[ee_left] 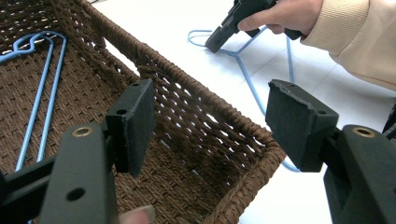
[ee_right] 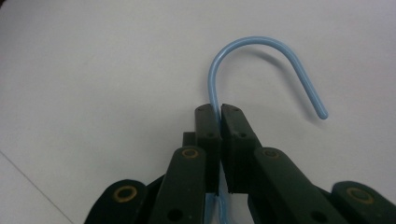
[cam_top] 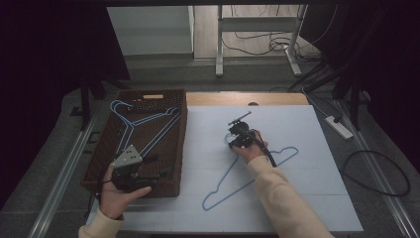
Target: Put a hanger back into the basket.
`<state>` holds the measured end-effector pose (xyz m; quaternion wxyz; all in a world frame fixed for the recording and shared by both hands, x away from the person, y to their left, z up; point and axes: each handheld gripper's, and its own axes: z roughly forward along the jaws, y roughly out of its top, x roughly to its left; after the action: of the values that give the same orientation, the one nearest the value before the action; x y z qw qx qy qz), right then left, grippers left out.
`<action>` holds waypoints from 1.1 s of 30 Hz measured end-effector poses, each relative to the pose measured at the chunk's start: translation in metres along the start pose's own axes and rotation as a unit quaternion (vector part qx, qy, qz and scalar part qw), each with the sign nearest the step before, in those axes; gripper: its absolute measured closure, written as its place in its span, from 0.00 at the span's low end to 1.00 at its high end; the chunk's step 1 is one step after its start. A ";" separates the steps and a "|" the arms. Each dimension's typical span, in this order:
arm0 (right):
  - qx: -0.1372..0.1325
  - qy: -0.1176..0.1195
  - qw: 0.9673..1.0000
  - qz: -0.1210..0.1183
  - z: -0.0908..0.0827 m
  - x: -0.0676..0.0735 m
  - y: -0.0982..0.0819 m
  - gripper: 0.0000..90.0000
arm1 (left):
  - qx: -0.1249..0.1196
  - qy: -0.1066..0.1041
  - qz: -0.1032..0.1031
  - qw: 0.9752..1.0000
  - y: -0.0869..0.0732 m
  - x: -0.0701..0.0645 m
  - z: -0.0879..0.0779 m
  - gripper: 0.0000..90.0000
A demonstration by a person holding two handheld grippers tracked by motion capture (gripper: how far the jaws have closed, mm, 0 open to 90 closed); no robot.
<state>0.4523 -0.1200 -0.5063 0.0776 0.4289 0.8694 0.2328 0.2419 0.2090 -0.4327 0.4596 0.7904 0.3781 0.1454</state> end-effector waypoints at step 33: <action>-0.194 0.051 0.979 -0.026 -0.085 0.005 -0.044 0.96 | 0.029 -0.053 0.010 0.998 0.023 -0.039 0.035 0.36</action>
<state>0.3895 -0.1679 -0.4523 0.1211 0.3706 0.8213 0.4164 0.2462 0.1521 -0.4280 0.4546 0.8138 0.3489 0.0969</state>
